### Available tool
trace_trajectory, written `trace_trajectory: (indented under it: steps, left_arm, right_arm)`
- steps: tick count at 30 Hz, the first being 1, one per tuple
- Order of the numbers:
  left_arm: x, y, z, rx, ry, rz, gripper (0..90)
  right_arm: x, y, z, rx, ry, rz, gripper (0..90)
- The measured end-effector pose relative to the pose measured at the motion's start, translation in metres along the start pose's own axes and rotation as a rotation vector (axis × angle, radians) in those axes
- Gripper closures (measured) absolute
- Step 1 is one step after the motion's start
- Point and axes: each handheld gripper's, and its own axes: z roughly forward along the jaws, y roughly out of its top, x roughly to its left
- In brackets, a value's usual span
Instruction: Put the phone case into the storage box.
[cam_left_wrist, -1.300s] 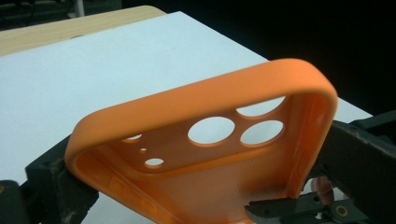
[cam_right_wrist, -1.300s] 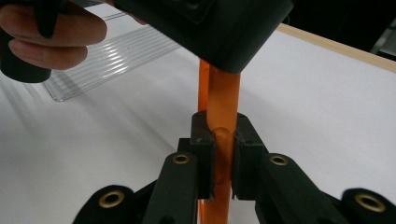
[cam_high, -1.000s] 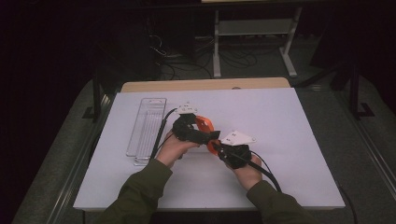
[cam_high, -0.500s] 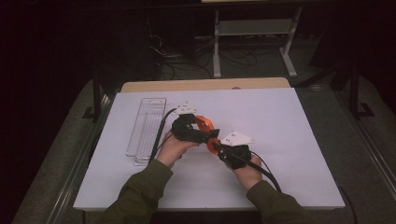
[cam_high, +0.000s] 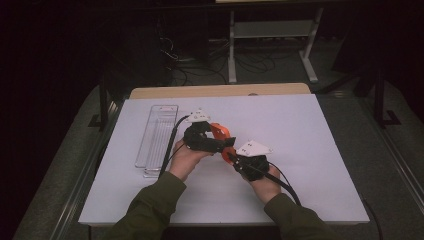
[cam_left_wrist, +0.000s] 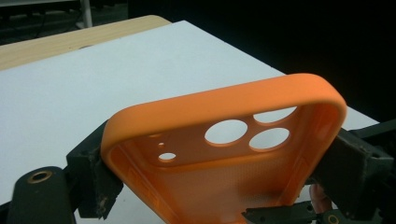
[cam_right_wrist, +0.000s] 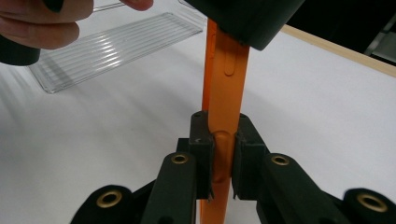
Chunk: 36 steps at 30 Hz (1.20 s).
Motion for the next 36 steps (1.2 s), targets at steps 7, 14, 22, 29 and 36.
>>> trace_trajectory:
  steps: [7, 14, 22, 29, 36]
  left_arm:
    - [-0.002, 0.001, -0.001, 0.000, 0.000, 0.010, 15.1]
    - [-0.003, 0.000, -0.001, 0.011, 0.010, 0.026, 15.6]
    - [-0.001, 0.001, -0.003, 0.020, 0.024, 0.039, 15.7]
    - [0.000, 0.001, -0.004, 0.016, 0.030, 0.036, 15.6]
    - [0.003, 0.001, -0.007, 0.016, 0.036, 0.040, 15.6]
  right_arm:
    - [0.001, 0.000, 0.001, 0.004, 0.004, 0.000, 76.2]
    - [0.000, 0.000, 0.000, -0.002, 0.006, 0.000, 64.7]
    - [-0.010, 0.004, -0.003, -0.010, 0.039, 0.020, 44.9]
    - [-0.014, 0.004, -0.003, 0.036, 0.081, -0.016, 30.8]
    - [-0.021, 0.001, -0.003, 0.094, 0.105, 0.005, 15.9]
